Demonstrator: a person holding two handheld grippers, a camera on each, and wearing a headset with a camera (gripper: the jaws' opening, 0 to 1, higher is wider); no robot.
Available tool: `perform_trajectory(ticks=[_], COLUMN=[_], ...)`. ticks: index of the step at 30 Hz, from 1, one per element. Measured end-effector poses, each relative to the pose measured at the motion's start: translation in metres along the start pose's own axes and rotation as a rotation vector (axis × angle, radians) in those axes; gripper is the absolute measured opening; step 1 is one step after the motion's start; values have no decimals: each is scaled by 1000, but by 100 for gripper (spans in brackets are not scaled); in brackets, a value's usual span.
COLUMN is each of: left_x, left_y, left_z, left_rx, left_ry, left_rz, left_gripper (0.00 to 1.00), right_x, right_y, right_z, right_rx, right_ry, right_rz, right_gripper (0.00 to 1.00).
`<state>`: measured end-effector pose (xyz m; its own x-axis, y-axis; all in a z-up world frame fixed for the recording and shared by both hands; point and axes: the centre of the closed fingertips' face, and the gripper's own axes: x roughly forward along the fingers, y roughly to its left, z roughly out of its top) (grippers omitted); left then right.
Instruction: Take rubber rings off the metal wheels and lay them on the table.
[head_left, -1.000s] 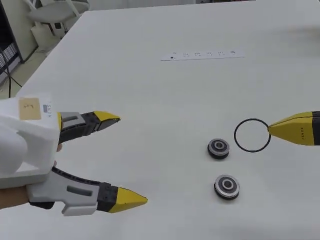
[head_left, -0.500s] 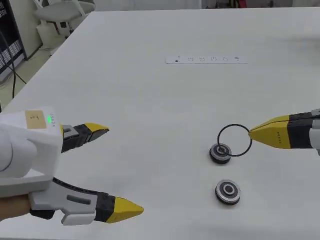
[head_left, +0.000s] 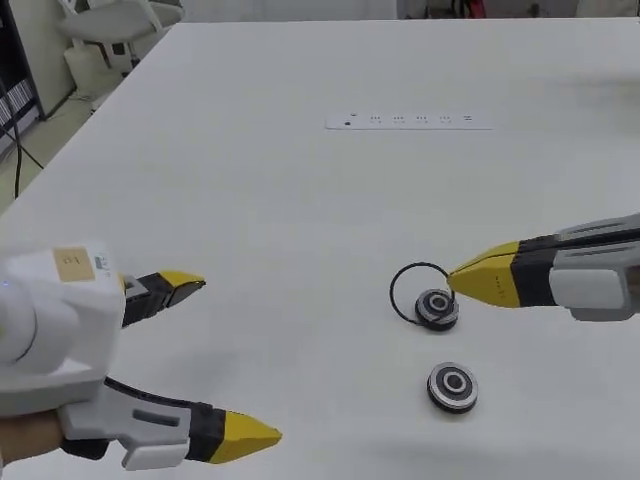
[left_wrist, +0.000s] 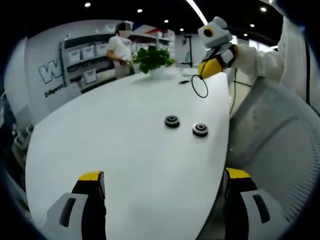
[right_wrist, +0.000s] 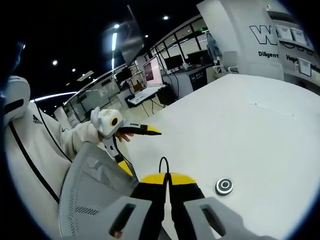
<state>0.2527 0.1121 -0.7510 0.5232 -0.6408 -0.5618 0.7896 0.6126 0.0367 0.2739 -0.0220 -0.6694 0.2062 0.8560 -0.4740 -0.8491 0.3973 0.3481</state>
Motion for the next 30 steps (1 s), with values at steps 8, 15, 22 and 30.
perform_trajectory(ticks=[8,15,22,30], left_x=[3,4,5,5], left_y=[-2,-4,-4,-5], left_z=[-2,-4,-5,-5], left_rx=[3,6,5,5], left_ry=[6,15,18,19], left_rz=[-4,-10,-8,-11], left_gripper=[100,100,100,100], right_x=[14,25,40,58], right_y=[2,2,2,2], right_z=[2,-3,-13,-29], right_rx=[-10,-15,-14,-36], right_ry=[28,59,102,165], right_rz=[15,19,26,27], right_gripper=[0,0,0,0])
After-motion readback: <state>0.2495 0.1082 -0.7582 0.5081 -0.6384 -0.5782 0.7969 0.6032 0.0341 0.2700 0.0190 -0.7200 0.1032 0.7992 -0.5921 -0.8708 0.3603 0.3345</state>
